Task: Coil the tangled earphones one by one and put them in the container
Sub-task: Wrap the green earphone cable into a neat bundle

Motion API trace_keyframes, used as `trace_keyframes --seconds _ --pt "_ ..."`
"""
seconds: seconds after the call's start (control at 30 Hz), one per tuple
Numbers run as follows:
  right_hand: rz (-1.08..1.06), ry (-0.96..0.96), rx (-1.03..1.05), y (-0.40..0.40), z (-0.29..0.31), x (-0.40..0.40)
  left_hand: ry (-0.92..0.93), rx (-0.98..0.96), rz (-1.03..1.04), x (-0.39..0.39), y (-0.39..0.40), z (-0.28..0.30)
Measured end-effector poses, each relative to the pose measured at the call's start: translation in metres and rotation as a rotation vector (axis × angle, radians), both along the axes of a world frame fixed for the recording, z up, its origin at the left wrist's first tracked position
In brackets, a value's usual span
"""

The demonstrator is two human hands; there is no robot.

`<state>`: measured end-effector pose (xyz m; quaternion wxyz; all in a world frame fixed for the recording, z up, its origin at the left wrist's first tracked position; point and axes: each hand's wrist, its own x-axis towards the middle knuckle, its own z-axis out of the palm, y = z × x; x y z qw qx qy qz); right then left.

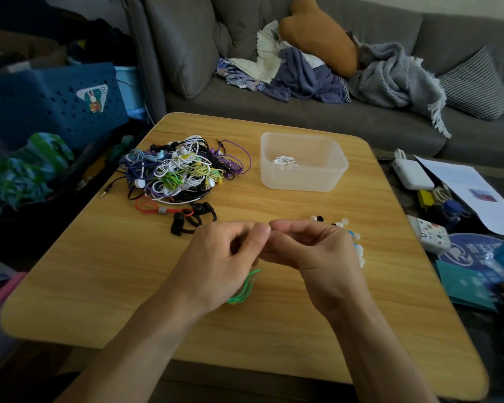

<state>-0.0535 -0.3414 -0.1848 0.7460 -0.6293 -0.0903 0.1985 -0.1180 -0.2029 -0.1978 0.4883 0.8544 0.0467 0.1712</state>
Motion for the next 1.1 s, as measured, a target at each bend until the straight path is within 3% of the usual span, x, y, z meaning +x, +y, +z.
trace_keyframes --seconds 0.27,0.77,1.1 --pt "0.016 -0.214 -0.117 0.000 0.000 -0.001 0.055 -0.180 -0.030 0.001 0.007 0.001" --pt "-0.100 -0.100 -0.096 0.001 0.006 -0.003 0.109 -0.571 -0.045 0.004 -0.008 -0.002" --pt "-0.057 -0.101 -0.067 -0.001 0.007 -0.002 0.115 -0.640 -0.062 0.004 -0.008 -0.001"
